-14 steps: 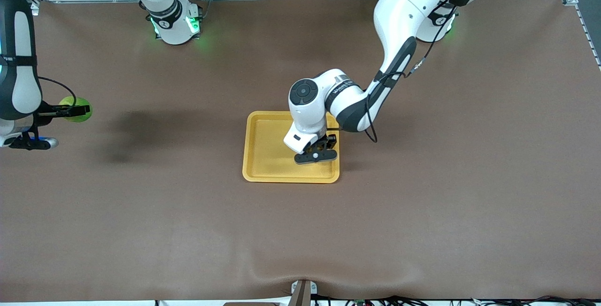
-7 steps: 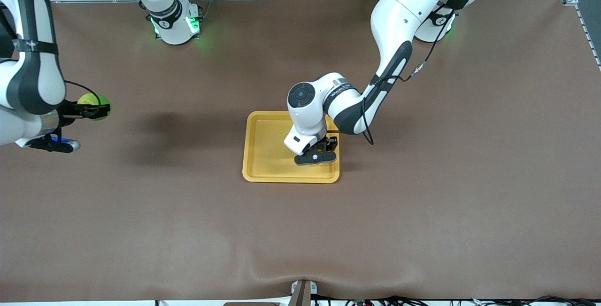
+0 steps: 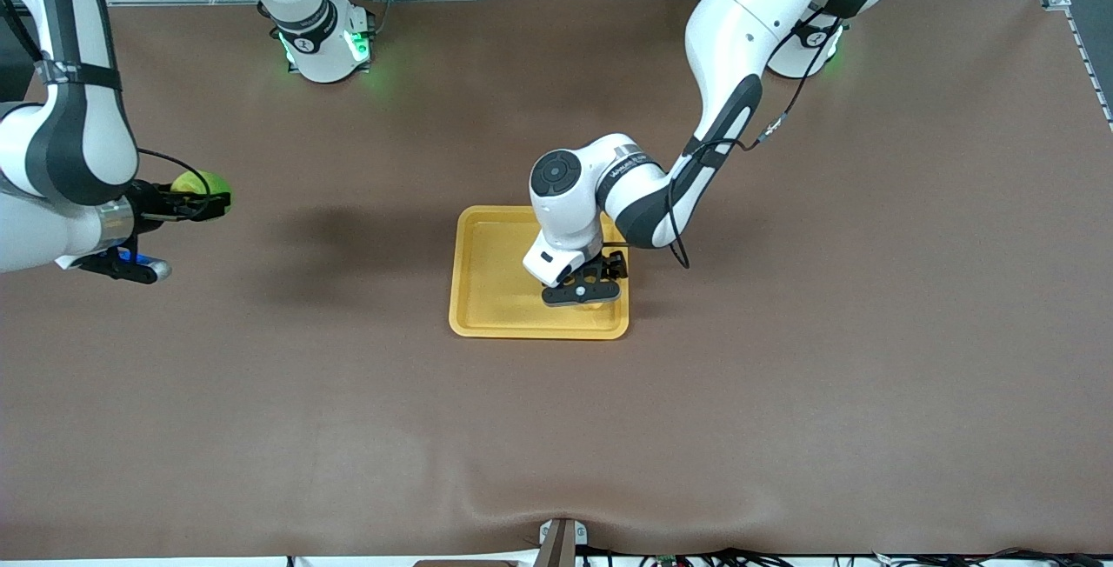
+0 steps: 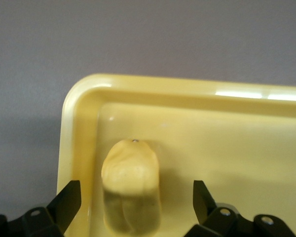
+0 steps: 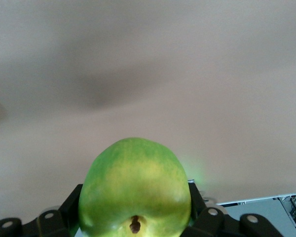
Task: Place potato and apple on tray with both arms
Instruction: 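Carry the potato onto the tray with the left gripper and lower it, then open the left gripper and lift away while the right gripper lifts the apple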
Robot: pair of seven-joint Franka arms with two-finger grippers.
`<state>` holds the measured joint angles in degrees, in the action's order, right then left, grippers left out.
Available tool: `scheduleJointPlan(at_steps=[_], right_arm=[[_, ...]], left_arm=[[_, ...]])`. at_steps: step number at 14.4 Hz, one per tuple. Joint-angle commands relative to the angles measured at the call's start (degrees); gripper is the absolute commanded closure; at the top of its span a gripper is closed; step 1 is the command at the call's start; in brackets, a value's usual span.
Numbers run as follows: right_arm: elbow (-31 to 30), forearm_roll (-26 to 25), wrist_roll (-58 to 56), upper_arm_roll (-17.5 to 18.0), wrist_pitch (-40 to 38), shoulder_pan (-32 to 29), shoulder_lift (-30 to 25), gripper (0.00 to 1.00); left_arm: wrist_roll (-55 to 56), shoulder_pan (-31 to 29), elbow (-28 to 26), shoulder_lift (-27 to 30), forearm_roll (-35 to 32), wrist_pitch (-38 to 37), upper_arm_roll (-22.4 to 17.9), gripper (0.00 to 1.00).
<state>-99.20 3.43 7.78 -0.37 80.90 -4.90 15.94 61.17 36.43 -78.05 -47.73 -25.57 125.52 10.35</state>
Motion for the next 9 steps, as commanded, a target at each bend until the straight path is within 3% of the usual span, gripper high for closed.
scheduleJointPlan(at_steps=[1, 3, 6, 9], right_arm=[[0.0, 3.4, 5.7, 2.1, -1.0, 0.1, -1.3, 1.00], [0.0, 6.1, 9.0, 3.3, -0.8, 0.5, -1.3, 1.00], [-0.3, 6.5, 17.7, 8.0, 0.7, 0.9, -1.0, 1.00], [-0.4, 7.8, 22.0, 11.8, 3.3, 1.1, -0.9, 1.00]], left_arm=[[1.2, 0.0, -0.1, 4.5, -1.0, -1.0, -0.4, 0.00], [0.9, -0.5, -0.1, 7.1, -0.7, -3.7, -0.4, 0.00], [0.1, -5.6, -0.8, 10.5, -0.5, -5.7, 0.3, 0.00], [-4.5, -10.9, -5.5, 14.7, 1.0, -5.9, 0.4, 0.00]])
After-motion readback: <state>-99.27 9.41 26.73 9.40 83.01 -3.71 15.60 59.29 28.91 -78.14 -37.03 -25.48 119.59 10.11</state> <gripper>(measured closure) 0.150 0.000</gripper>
